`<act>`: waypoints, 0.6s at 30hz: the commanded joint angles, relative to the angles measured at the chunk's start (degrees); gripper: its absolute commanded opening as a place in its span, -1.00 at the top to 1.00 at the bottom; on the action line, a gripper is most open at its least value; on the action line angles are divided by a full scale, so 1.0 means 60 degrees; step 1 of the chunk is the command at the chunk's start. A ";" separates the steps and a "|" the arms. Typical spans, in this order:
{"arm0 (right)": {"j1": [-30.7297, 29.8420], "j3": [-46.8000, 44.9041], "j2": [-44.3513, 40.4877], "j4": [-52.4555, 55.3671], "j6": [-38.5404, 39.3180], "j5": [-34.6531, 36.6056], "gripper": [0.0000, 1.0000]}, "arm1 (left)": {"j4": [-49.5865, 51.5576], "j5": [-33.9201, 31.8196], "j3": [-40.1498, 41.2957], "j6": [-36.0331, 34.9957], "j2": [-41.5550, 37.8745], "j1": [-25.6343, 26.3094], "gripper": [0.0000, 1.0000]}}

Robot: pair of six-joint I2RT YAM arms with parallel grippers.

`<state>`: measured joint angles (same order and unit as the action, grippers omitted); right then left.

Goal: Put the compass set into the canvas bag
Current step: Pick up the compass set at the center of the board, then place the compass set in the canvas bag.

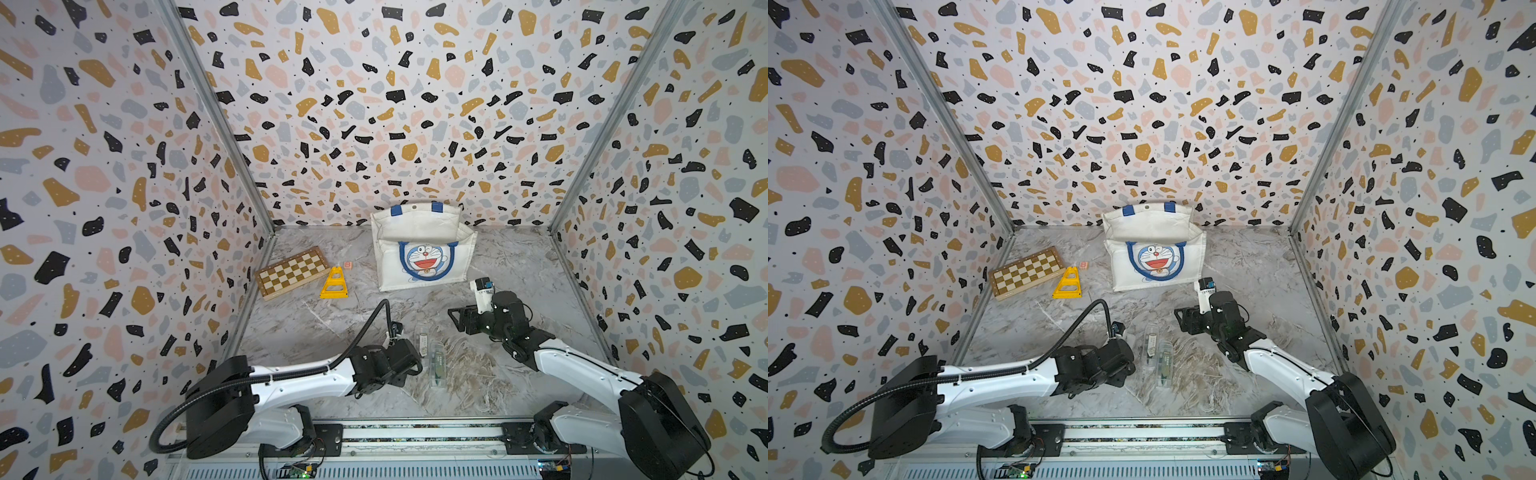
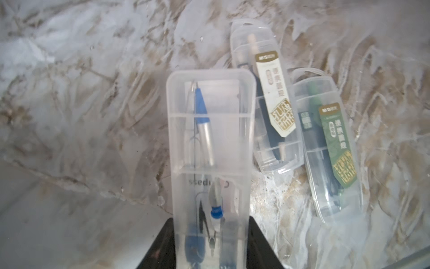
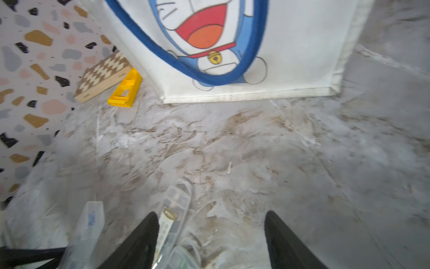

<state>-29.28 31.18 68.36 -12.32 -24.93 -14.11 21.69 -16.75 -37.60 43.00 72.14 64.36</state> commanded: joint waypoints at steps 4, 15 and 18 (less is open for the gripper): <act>-0.0280 0.0723 -0.0004 0.1253 -0.1005 -0.3817 -0.53 | -0.2670 0.0625 0.1063 -0.3661 -0.1581 0.0054 0.80; -0.2093 0.2127 0.1657 0.1661 -0.1119 -0.4529 -0.39 | -0.2983 0.0640 0.1200 -0.4697 -0.1765 0.0013 0.82; -0.2122 0.2157 0.1896 0.1676 -0.1143 -0.4635 -0.23 | -0.3058 0.0474 0.1185 -0.4637 -0.1725 0.0015 0.83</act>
<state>-41.80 42.41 79.20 -3.77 -31.38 -39.94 6.79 -12.97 -30.65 16.56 61.80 64.36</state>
